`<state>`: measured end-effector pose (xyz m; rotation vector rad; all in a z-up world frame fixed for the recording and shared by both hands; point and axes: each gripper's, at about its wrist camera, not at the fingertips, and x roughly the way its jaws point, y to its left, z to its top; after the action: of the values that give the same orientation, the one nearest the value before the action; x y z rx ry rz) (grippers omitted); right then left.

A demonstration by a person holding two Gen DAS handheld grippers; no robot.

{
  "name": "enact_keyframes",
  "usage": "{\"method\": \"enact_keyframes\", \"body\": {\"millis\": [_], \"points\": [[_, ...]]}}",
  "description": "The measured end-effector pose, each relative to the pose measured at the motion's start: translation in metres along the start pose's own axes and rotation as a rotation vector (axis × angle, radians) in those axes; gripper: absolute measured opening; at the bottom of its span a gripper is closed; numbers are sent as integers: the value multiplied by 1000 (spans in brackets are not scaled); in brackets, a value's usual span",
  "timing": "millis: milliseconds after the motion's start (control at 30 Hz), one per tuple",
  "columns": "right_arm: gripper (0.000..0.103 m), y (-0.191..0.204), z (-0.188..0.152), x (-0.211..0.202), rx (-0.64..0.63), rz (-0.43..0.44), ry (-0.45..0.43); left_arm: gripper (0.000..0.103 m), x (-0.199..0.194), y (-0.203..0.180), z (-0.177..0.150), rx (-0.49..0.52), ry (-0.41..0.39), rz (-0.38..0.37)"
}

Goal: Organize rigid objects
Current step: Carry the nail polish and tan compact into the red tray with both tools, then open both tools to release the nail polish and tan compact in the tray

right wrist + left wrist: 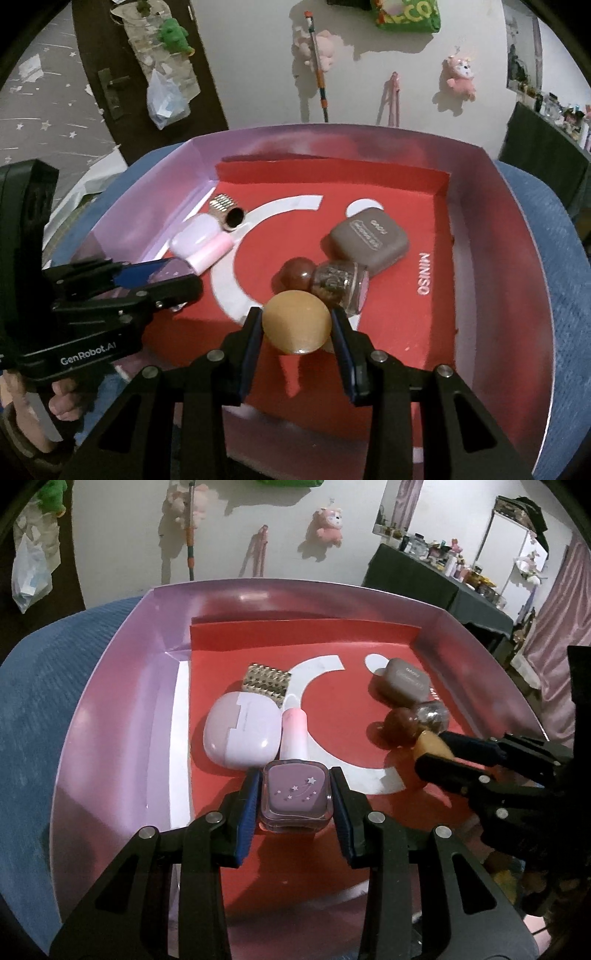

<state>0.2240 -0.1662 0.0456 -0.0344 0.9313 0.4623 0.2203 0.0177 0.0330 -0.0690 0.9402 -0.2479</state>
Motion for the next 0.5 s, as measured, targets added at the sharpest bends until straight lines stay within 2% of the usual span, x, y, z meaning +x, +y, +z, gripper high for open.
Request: {"method": "enact_keyframes", "body": {"millis": [333,500], "points": [[40,-5,11,7,-1,-91,-25,34,6,5,11,-10,-18,45],[40,-10,12,12,12,-88,-6,34,7,2,11,4,-11,74]]}}
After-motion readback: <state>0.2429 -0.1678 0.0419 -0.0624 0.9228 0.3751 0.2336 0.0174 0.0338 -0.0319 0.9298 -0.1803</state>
